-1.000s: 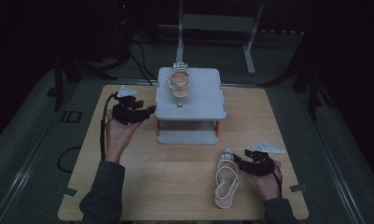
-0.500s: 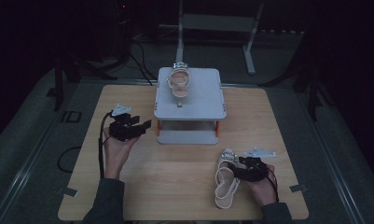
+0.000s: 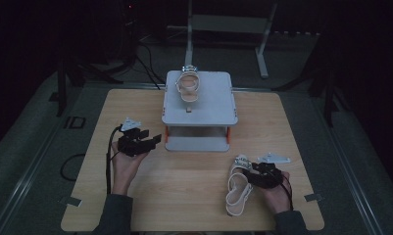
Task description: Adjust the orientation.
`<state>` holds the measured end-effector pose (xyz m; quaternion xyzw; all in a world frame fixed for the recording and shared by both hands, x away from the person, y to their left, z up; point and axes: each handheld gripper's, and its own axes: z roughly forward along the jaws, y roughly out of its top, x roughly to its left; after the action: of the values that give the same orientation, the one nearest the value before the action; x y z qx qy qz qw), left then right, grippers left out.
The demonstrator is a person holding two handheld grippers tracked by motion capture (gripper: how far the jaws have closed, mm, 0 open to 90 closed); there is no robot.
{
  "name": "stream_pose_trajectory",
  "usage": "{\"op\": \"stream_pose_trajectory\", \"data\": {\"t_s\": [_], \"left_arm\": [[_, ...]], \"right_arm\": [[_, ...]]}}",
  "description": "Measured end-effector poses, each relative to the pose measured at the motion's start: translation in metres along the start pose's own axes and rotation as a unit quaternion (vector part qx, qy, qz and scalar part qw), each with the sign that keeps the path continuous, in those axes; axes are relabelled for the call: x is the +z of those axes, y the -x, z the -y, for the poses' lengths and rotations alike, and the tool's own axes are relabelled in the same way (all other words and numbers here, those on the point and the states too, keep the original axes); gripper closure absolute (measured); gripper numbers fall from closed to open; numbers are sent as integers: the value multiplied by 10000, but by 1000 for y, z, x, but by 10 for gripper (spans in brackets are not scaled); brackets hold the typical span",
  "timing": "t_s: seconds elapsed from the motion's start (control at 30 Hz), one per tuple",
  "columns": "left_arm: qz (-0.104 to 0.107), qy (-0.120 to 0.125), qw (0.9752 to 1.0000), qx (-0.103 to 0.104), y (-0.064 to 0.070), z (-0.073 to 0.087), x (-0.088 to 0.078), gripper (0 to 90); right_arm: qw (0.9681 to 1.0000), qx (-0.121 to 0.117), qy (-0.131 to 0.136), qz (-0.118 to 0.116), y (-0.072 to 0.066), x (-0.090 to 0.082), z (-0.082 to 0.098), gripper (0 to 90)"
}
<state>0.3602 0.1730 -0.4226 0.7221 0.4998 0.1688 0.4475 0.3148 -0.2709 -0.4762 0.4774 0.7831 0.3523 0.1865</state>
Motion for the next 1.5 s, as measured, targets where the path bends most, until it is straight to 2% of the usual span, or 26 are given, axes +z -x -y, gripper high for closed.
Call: {"op": "stream_pose_trajectory", "data": {"t_s": [0.1, 0.2, 0.3, 0.37, 0.4, 0.5, 0.63, 0.73, 0.8, 0.9, 0.97, 1.03, 1.2, 1.33, 1.5], "left_arm": [[9, 9, 9999, -99, -2, 2, 1, 423], [6, -7, 10000, -54, 0, 1, 1, 423], [-11, -26, 10000, -28, 0, 2, 3, 423], [1, -55, 10000, -37, 0, 2, 4, 423], [-16, -71, 10000, -26, 0, 3, 4, 423], [-2, -91, 9999, -45, 1, 4, 6, 422], [-10, -110, 9999, -24, 1, 4, 8, 422], [-18, -118, 9999, -10, 1, 4, 8, 422], [-19, -110, 9999, -43, 1, 4, 7, 422], [-35, -111, 9999, -38, 0, 4, 7, 422], [-43, -92, 9999, -31, 1, 4, 6, 423], [-39, -86, 10000, -28, 2, 4, 6, 423], [-46, -88, 9999, -21, 3, 5, 6, 423], [-43, -100, 9999, -9, 3, 5, 6, 422], [-40, -58, 10000, -27, 3, 5, 6, 423]], "right_arm": [[10000, -4, -42, -82, 14, 6, -7, 507], [9999, -65, -53, -111, 26, 13, -15, 508], [9995, 25, -86, -299, 39, 20, -22, 505], [9993, 50, -104, -346, 42, 21, -24, 496], [9985, 82, -164, -507, 48, 26, -28, 483], [9965, 161, -235, -783, 55, 33, -34, 471], [9934, 206, -383, -1058, 59, 42, -41, 456], [9937, 72, -509, -992, 56, 44, -46, 440], [9953, -26, -544, -806, 54, 40, -47, 416], [9977, -120, -471, -465, 50, 26, -46, 402], [9991, -72, -269, -308, 47, 13, -45, 402], [9996, 114, -51, -236, 45, -2, -43, 408], [9996, 165, 186, -125, 29, -27, -34, 405], [9996, 183, 159, -142, 21, -31, -28, 404], [9998, 146, -60, -93, 10, -25, -24, 408]]}}
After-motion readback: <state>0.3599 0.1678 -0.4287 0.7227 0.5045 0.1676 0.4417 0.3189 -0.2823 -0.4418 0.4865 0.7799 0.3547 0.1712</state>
